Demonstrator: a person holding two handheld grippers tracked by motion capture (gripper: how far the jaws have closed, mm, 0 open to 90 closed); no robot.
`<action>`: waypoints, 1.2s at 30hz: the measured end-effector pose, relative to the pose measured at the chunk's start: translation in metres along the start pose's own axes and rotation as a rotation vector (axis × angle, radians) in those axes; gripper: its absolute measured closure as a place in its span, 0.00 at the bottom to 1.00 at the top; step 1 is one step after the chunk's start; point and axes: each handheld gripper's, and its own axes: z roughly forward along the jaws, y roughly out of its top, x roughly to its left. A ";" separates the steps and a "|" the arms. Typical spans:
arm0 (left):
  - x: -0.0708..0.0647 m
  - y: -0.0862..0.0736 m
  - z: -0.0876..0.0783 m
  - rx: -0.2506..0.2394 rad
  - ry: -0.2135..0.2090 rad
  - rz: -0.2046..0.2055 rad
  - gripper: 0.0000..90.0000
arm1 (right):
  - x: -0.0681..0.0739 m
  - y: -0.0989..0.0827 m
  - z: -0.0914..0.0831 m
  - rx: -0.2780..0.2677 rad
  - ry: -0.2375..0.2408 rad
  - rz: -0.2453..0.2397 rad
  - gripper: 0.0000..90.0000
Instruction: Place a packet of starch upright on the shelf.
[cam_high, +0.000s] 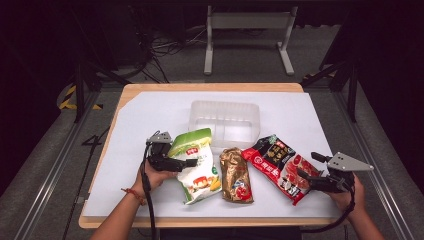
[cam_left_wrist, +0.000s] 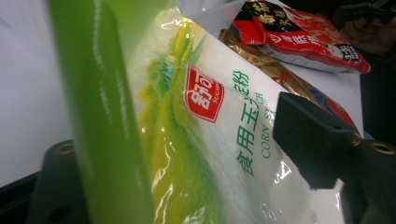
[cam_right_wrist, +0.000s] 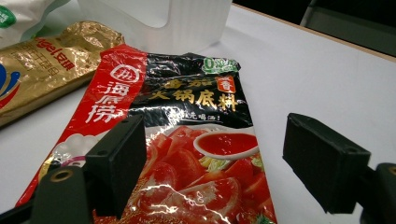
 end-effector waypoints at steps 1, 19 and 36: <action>0.000 0.001 -0.001 -0.001 0.011 0.000 0.41 | 0.000 0.000 0.000 0.002 0.000 0.001 0.24; -0.018 0.003 0.002 0.030 0.101 0.104 1.00 | 0.000 0.000 0.000 -0.003 0.003 -0.003 0.24; -0.033 0.004 -0.006 -0.024 0.129 0.137 1.00 | -0.004 0.001 0.000 -0.020 -0.003 0.016 0.24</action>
